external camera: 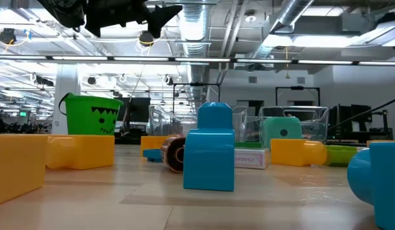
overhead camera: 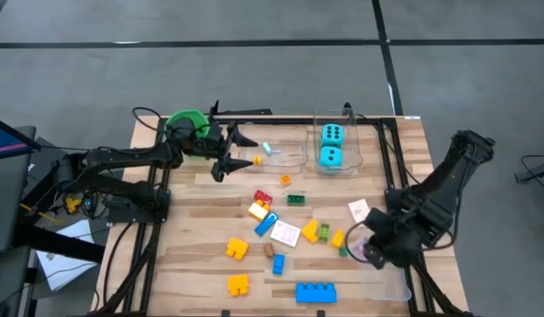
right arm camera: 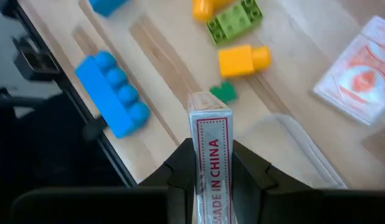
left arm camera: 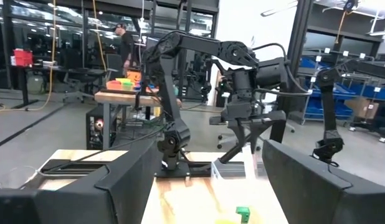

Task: Pick & Place Toys
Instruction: Put the red deck of cards into the white bin

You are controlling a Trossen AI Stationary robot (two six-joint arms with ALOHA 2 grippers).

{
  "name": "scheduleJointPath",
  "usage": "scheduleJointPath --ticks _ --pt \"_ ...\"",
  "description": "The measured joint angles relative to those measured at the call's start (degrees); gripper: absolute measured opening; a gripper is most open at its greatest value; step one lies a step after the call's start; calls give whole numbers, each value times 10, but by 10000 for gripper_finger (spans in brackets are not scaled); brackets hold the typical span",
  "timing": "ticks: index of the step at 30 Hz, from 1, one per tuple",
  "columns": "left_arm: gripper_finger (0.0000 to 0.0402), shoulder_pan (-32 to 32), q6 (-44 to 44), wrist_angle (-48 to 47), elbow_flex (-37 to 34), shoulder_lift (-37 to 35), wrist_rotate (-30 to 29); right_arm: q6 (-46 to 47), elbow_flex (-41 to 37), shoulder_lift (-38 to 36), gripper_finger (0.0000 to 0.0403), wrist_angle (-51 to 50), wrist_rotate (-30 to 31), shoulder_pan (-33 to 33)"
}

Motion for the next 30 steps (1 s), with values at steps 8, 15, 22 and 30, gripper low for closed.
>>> scheduleJointPath --ticks 8,15,22,30 --pt "278 -13 -7 2 0 0 -8 54 0 1 61 -40 0 117" --pt "273 -14 -24 15 0 0 -24 70 -1 50 61 -36 -4 180" --pt "271 -16 -52 -11 0 0 -24 65 -1 131 61 -10 -37 200" --pt "263 -31 -56 -6 0 0 -37 2 28 211 62 14 -50 191"
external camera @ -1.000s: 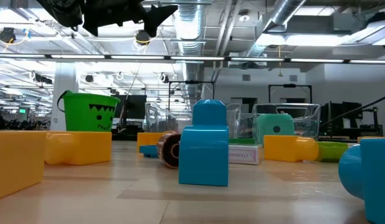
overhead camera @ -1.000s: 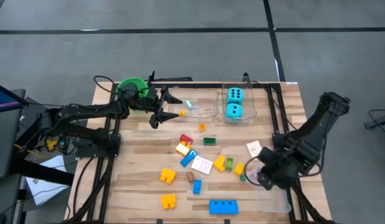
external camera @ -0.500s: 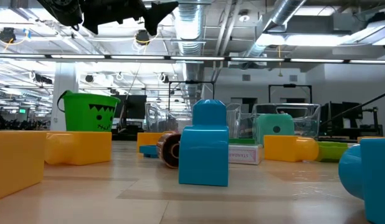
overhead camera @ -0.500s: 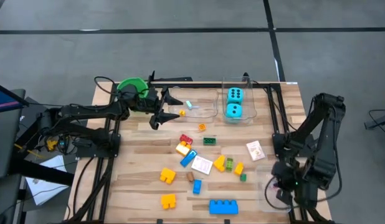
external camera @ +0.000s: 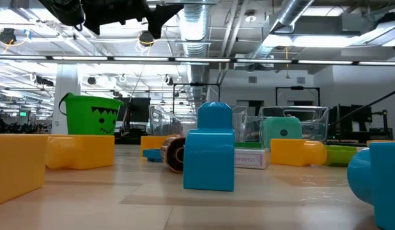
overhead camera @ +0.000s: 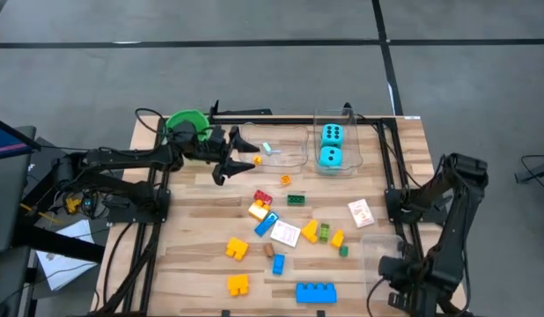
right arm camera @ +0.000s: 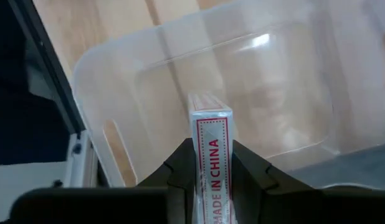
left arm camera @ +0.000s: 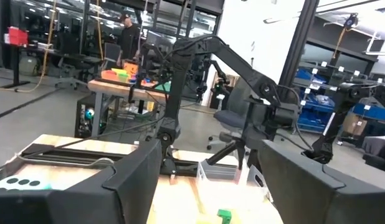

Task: Pick & Place Toys
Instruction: Put the red deck of cards into the white bin

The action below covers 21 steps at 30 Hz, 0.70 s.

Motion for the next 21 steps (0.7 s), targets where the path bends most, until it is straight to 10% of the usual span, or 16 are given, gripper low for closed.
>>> scheduleJointPath --ticks 21 --pt "253 -4 21 -26 0 0 -1 -69 120 118 62 -91 7 -22"
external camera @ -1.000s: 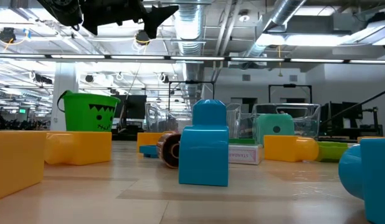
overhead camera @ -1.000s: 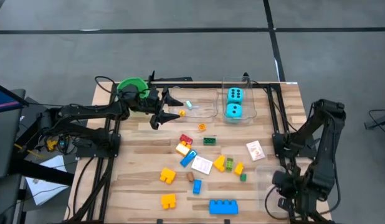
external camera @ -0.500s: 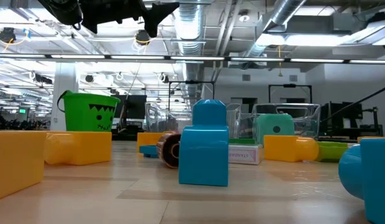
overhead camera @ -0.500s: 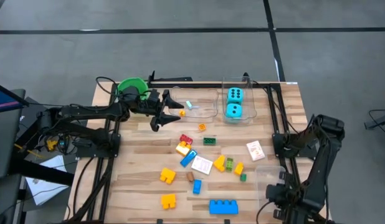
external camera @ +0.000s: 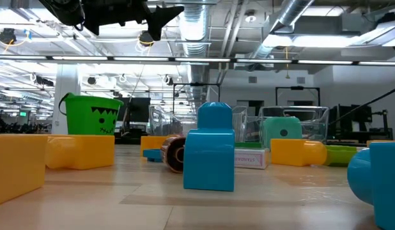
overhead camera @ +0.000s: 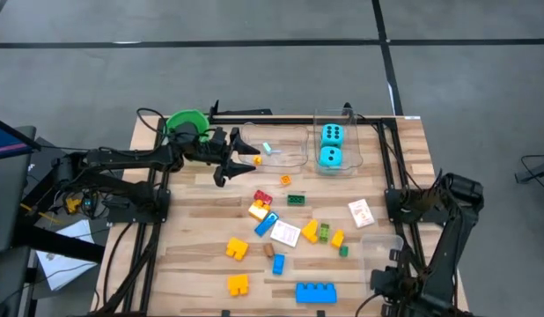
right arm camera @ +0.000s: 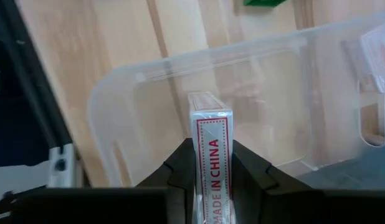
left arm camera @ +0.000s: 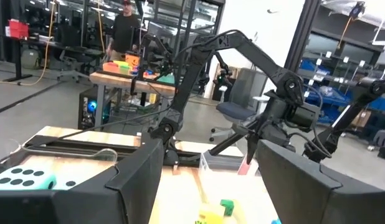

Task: Pick & Place Toys
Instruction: Put the red deck of cards into the white bin

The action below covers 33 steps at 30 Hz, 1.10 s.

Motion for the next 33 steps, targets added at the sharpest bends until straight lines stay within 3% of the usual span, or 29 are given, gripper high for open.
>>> scheduleJointPath --ticks 11,23,33 --pt "254 -16 6 -3 0 0 0 3 2 22 64 9 -3 2" --pt "250 -16 6 -3 0 0 0 4 2 22 111 37 -19 10" --pt "250 -19 6 -4 0 0 0 71 19 1 142 10 -14 31"
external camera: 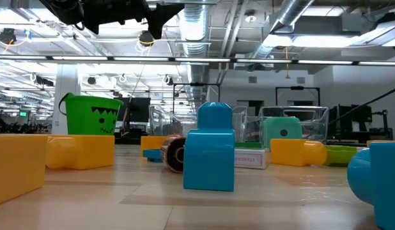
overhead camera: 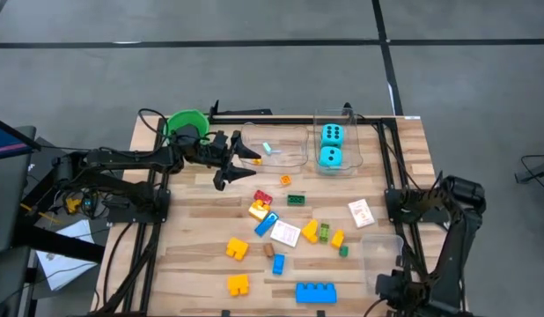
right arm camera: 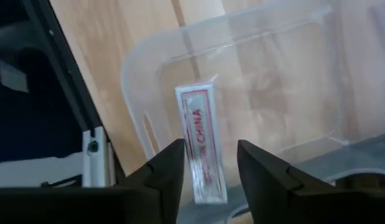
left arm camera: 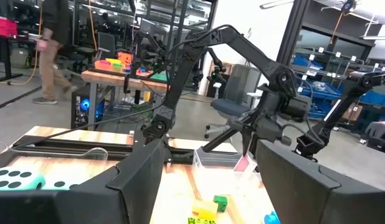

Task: Pick & Place Toys
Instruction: Put the red deck of cards into the white bin, then put the orange deck of cards into the white bin

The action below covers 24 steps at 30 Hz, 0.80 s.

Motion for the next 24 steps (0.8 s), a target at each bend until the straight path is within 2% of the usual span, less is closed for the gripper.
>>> scheduleJointPath --ticks 3,10,14,18,22,24 --pt "250 -4 0 0 0 0 0 24 15 -15 161 -8 31 10" --pt "250 -5 0 0 0 0 0 46 30 -55 207 -9 182 29" --pt "250 -5 10 -1 0 0 0 46 30 -59 218 -41 239 24" --pt "250 -5 14 -1 0 0 0 55 30 -59 220 -97 270 0" --pt "250 -5 14 1 0 0 0 114 30 -60 225 -190 281 -34" --pt "250 -5 14 6 0 0 0 123 22 -72 232 -184 282 -54"
